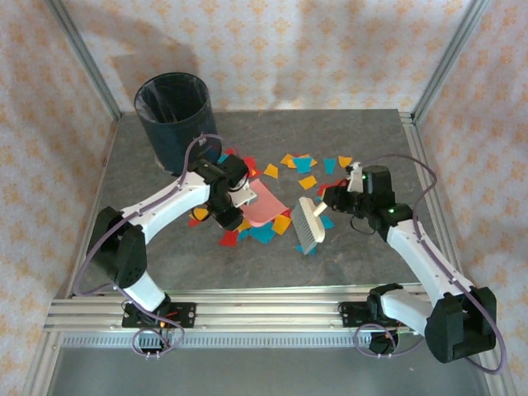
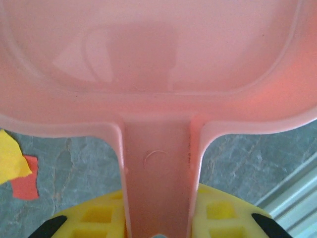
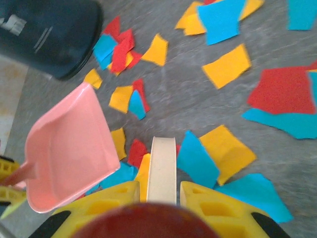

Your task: Sweep away the paper scraps from the table

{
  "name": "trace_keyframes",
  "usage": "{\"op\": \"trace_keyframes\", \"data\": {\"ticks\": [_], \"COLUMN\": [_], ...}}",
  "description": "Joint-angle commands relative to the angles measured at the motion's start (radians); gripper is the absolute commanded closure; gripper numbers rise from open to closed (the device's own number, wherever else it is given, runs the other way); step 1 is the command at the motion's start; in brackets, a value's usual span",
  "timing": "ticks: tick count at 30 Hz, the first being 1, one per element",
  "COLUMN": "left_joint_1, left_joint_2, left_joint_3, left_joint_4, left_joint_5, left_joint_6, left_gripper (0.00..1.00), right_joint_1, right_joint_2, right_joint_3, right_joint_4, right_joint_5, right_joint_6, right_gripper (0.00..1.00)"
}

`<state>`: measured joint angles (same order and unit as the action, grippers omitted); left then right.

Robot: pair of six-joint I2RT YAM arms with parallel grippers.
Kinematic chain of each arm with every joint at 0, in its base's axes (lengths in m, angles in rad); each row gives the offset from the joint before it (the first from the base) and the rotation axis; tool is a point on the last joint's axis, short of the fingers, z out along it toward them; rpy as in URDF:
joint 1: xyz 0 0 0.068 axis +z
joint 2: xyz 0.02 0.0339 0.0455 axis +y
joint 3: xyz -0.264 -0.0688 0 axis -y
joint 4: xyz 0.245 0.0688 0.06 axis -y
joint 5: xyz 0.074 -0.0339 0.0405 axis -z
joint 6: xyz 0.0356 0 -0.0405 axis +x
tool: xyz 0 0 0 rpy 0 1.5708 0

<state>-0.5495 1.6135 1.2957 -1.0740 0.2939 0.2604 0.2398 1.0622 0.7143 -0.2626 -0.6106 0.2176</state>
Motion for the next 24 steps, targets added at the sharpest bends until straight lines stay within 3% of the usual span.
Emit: {"op": "trace_keyframes", "data": {"ticks": [1, 9, 14, 18, 24], "left_joint_1": [0.002, 0.001, -0.013, -0.049, -0.092], "left_joint_2": [-0.061, -0.155, -0.205, -0.202, -0.166], "left_joint_3": [0.026, -0.030, -0.069, -0.078, -0.061], "left_joint_4": [-0.103, -0.085, -0.065, -0.061, -0.055], "left_joint_5": [0.022, 0.031, 0.105, 0.090, 0.088], "left_joint_6": [0.003, 0.054, 0.142, 0.173, 0.178], "left_gripper": [1.00, 1.00, 1.00, 1.00, 1.00], "right_joint_1": [0.034, 0.069, 0.070, 0.072, 0.071], "right_joint_2": [-0.007, 0.050, 0.035, -0.040, -0.121], "right_joint_3": [-0.038, -0.094, -0.082, -0.099, -0.092], "right_joint_4": [0.177, 0.280, 0.221, 0.198, 0.150], "right_joint_5": [-0.046, -0.009, 0.167, 0.307, 0.369], "right_joint_6": [-0.059, -0.076, -0.093, -0.117, -0.120], "right_gripper": [1.00, 1.00, 1.00, 1.00, 1.00]}}
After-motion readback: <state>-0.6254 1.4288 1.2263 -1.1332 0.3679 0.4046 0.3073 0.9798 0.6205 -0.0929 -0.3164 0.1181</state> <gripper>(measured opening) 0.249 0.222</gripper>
